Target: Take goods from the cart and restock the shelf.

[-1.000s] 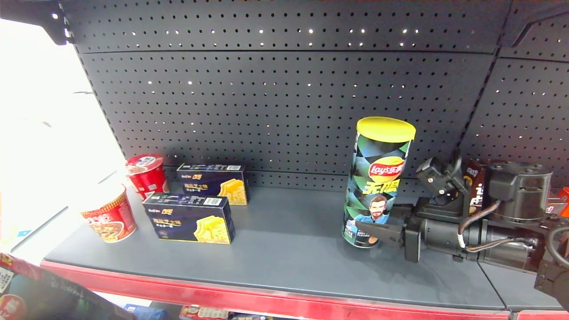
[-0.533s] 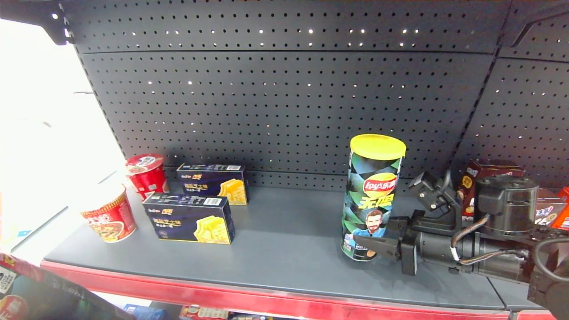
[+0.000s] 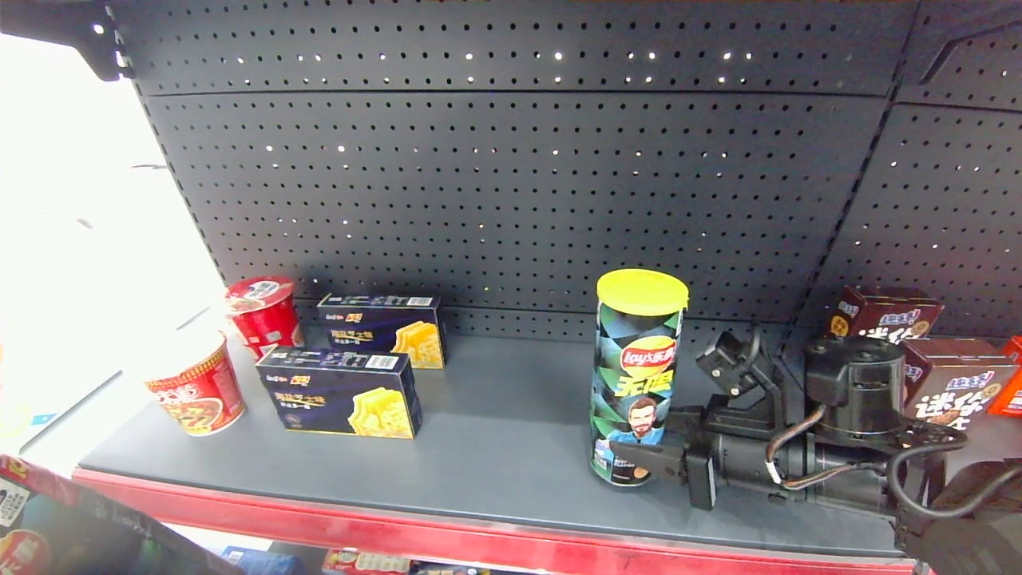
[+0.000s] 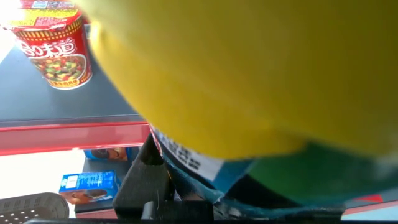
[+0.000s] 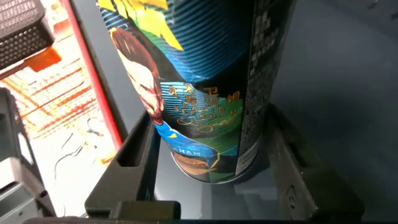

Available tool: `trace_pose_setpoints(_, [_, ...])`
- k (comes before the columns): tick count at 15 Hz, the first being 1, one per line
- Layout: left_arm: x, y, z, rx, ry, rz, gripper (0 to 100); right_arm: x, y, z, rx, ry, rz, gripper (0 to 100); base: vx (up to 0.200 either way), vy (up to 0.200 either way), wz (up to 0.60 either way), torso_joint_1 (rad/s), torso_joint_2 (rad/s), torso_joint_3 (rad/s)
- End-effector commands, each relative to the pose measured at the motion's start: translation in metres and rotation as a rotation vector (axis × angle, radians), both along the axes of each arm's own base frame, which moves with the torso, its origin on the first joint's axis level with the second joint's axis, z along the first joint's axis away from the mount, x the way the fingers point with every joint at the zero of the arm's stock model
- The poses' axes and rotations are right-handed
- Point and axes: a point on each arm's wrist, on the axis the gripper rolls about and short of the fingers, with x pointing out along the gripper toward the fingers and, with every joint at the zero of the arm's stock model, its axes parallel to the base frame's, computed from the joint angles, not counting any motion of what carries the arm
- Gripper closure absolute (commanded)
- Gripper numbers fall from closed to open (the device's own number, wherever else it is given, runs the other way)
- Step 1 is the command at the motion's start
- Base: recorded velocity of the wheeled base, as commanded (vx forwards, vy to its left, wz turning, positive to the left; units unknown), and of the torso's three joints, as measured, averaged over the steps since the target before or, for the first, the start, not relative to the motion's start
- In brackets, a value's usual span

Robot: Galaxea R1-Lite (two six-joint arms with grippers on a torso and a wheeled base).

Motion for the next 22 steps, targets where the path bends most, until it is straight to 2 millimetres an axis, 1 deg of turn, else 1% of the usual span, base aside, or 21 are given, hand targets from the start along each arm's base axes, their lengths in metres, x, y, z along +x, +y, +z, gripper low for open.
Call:
trace_pose_setpoints(1, [0.0,0.0,0.0,0.0,0.002,0.0,100,-0.003,-0.001,-0.005,-0.008,0.017,0.001,100,0.0,0.0,0.0,0.0,0.0,0.0])
trace_pose_setpoints(4, [0.0,0.0,0.0,-0.01,0.005,0.002,100,-0.01,-0.006,-0.013,-0.011,0.024,0.0,100,0.0,0.0,0.0,0.0,0.0,0.0])
trace_pose_setpoints(7, [0.0,0.0,-0.001,-0.01,0.006,0.002,100,-0.013,-0.01,-0.017,-0.011,0.024,-0.01,100,0.0,0.0,0.0,0.0,0.0,0.0])
trace_pose_setpoints(11, [0.0,0.0,-0.001,-0.009,0.009,0.002,100,-0.011,-0.02,-0.016,-0.01,0.02,-0.043,100,0.0,0.0,0.0,0.0,0.0,0.0])
trace_pose_setpoints(14, [0.0,0.0,-0.002,-0.009,0.011,0.002,100,-0.014,-0.026,-0.019,-0.019,0.032,-0.052,100,0.0,0.0,0.0,0.0,0.0,0.0])
trace_pose_setpoints(17, [0.0,0.0,-0.002,-0.009,0.012,0.002,100,-0.017,-0.027,-0.022,-0.023,0.034,-0.05,100,0.0,0.0,0.0,0.0,0.0,0.0])
trace_pose_setpoints(18, [0.0,0.0,-0.002,-0.009,0.009,0.002,100,-0.017,-0.028,-0.022,-0.02,0.025,-0.052,0,0.0,0.0,0.0,0.0,0.0,0.0])
trace_pose_setpoints(22, [0.0,0.0,-0.002,-0.009,0.011,0.002,100,-0.023,-0.031,-0.021,-0.011,0.006,-0.055,0,0.0,0.0,0.0,0.0,0.0,0.0])
